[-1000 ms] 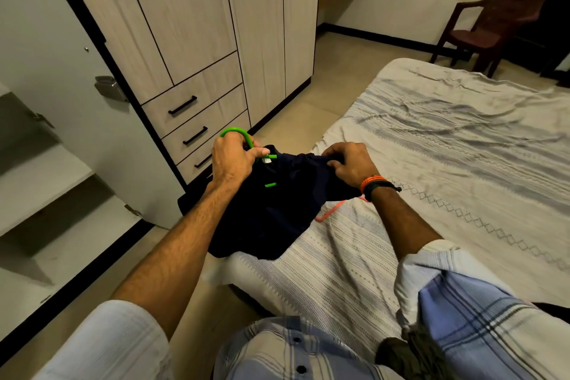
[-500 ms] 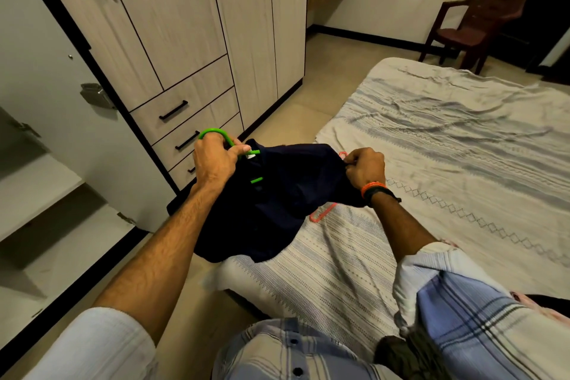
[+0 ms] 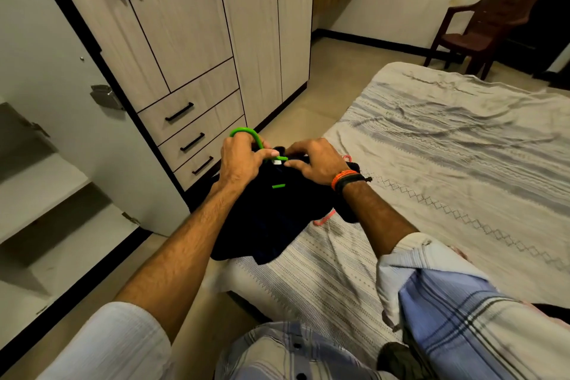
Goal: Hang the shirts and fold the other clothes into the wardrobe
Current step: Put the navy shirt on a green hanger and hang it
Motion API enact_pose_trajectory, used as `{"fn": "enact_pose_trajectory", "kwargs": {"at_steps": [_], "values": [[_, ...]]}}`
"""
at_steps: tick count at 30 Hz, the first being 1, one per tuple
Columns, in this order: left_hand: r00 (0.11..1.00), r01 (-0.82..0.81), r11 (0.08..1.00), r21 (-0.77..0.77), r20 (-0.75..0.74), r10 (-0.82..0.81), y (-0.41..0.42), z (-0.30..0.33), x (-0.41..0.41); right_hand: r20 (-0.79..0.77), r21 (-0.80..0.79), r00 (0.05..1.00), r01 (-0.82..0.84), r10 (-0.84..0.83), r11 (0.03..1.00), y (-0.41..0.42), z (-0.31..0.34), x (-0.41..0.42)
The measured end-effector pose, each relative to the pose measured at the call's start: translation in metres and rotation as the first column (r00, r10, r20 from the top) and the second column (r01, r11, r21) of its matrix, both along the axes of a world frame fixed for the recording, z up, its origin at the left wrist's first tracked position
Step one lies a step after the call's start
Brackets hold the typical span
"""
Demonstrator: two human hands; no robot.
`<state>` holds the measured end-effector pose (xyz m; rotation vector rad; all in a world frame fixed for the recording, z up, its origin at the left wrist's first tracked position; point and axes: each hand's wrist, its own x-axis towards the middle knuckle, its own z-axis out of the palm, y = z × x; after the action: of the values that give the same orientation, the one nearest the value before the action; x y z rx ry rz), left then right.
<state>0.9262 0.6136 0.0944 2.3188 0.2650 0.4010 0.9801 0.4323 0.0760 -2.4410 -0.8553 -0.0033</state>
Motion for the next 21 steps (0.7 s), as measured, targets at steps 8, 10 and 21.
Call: {"fn": "enact_pose_trajectory", "kwargs": {"at_steps": [8,10,21], "values": [[0.987,0.102,0.993,0.067,-0.130,-0.093,0.036,-0.004,-0.006,-0.117,0.244,0.988,0.130,-0.104,0.961,-0.020,0.002,0.007],[0.991,0.067,0.997,0.025,-0.115,-0.063,0.044,-0.008,-0.006,-0.137,0.291,0.980,0.180,-0.145,0.940,-0.028,0.005,0.011],[0.962,-0.251,0.953,0.169,-0.069,0.266,0.059,0.011,0.007,-0.142,0.396,0.956,0.291,-0.255,0.871,-0.063,0.014,0.017]]}}
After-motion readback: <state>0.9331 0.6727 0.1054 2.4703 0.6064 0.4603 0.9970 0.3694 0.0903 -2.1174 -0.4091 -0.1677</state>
